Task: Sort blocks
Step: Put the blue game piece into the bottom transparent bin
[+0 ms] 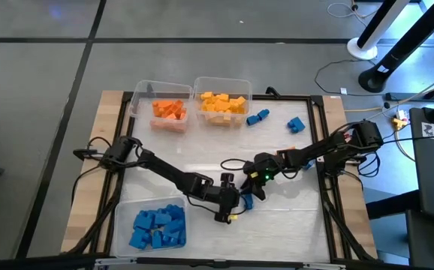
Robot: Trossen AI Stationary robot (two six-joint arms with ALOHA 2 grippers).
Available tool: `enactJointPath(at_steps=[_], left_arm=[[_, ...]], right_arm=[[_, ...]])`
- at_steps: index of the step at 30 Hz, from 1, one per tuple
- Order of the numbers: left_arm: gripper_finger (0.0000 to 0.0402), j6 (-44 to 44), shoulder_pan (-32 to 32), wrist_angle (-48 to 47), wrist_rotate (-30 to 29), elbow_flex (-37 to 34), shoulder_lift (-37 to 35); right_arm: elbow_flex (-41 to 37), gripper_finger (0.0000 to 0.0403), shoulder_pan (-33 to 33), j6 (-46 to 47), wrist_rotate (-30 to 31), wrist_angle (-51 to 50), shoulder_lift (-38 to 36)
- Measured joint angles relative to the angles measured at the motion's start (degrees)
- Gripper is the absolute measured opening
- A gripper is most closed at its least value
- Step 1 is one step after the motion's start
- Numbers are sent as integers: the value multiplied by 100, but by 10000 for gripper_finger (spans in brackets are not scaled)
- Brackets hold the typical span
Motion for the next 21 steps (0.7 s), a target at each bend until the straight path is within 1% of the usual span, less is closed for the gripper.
enactJointPath(at_steps=[3,9,13,16,19,21], left_arm=[[208,-14,33,-3,-2,0,0],[208,-86,62,-25,-9,-4,0],[208,-86,61,55,3,1,-11],[208,-78,59,114,11,0,-9],[208,-35,62,308,7,1,-9],[208,-34,78,342,7,2,-9]], right_arm=[[0,138,0,-19,292,-7,0],[-2,138,7,-176,643,-15,-4],[-2,138,-3,-310,1132,-15,-58],[0,138,-4,-461,1452,-29,-210],[0,138,-2,-695,1624,-114,-495],[0,138,-2,-787,1734,-342,-739]])
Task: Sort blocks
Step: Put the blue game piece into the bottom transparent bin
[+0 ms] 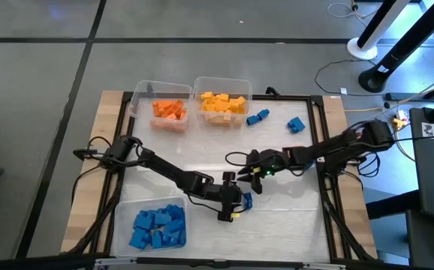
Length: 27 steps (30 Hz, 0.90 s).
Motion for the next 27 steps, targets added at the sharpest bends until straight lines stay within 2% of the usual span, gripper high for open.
enactJointPath(at_steps=[5,9,12,15,18,24,27], left_arm=[[208,-30,78,5,2,0,2],[208,-37,144,153,160,0,4],[208,-80,194,256,546,0,4],[208,-111,229,250,789,0,4],[208,-151,248,250,860,0,5],[208,-155,254,254,879,0,9],[208,-201,254,257,933,0,11]], right_arm=[[0,138,60,-233,332,-908,-670],[0,138,458,-270,673,-1228,-881],[0,138,937,-242,1045,-1234,-885],[0,138,1453,-61,1704,-1299,-885],[-2,138,1989,54,2368,-1344,-885],[0,138,2890,330,3267,-1297,-685],[0,138,3166,529,3477,-1303,-473]])
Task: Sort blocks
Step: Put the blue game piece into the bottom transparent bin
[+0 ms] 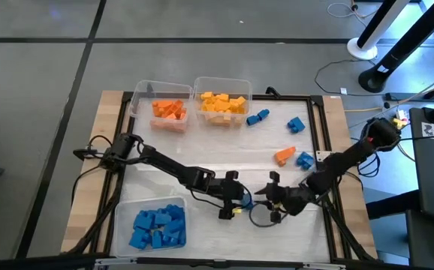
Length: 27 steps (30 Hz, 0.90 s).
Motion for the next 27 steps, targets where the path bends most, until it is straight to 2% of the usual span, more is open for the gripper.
enactJointPath(at_steps=[4,10,16,27], left_arm=[[208,-7,-2,7,218,0,0],[208,-20,-2,166,226,0,0],[205,-18,-2,269,228,0,0],[119,-3,-4,-128,459,-2,9]], right_arm=[[0,138,156,163,133,195,400],[0,138,132,89,235,935,1065],[0,138,125,122,546,1159,1376],[0,138,125,130,682,1224,1380]])
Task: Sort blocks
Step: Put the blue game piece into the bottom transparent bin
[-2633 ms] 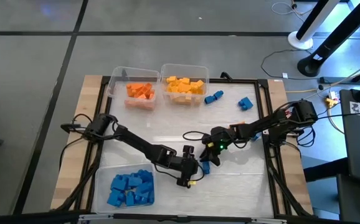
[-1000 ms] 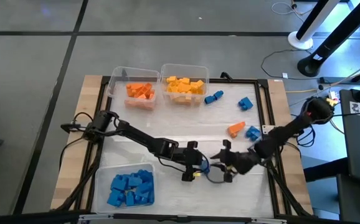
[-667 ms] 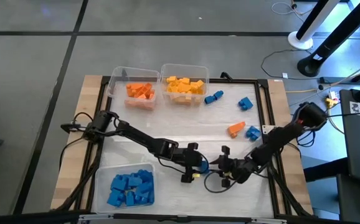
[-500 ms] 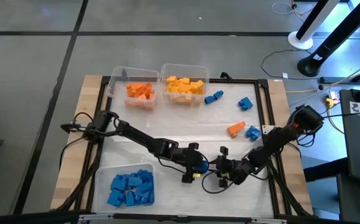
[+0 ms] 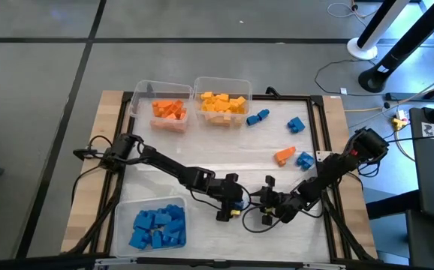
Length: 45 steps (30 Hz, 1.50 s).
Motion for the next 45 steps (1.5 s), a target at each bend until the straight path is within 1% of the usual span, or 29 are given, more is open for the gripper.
enactJointPath(at_steps=[6,9,14,17,20,27,32,34,39,42,45], left_arm=[[90,4,-4,-167,0,0,0],[80,66,-4,-320,0,0,0],[77,-2,7,-329,0,0,0],[77,-30,7,-422,0,0,0],[77,-140,7,-398,-1,0,0],[76,-177,11,-673,0,2,-59],[76,-11,-54,-754,-19,0,-138],[76,101,-110,-783,-117,0,-207],[76,335,-294,-923,-243,0,-268],[76,456,-450,-926,-498,0,-273],[76,525,-599,-999,-566,0,-273]], right_arm=[[0,138,0,3,0,4,0],[1,138,9,-78,-17,194,0],[278,138,13,-850,-282,347,4],[496,138,10,-1375,-358,338,136],[676,138,-54,-1533,-401,264,300],[694,138,-366,-1185,-1410,243,396],[697,138,-707,-1171,-1795,280,356],[697,138,-837,-1166,-2036,275,356],[697,138,-1166,-883,-2932,262,354],[697,138,-1336,-883,-3213,359,354],[697,138,-1492,-865,-3450,384,354]])
